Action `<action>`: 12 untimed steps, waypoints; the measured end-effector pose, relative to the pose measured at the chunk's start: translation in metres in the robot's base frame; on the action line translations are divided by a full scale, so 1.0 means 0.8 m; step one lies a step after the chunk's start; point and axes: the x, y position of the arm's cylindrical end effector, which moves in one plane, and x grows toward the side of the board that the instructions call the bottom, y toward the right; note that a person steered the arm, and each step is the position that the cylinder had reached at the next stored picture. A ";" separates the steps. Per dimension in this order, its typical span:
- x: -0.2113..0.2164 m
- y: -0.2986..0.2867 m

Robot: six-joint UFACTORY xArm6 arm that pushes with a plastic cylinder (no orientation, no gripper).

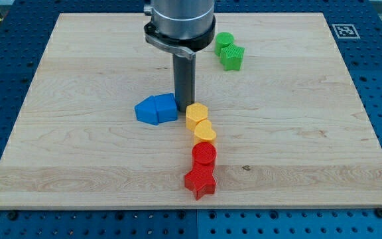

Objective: Separate yellow hexagon and yellow heart

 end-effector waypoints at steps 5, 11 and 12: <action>0.025 -0.048; 0.062 0.007; 0.061 0.033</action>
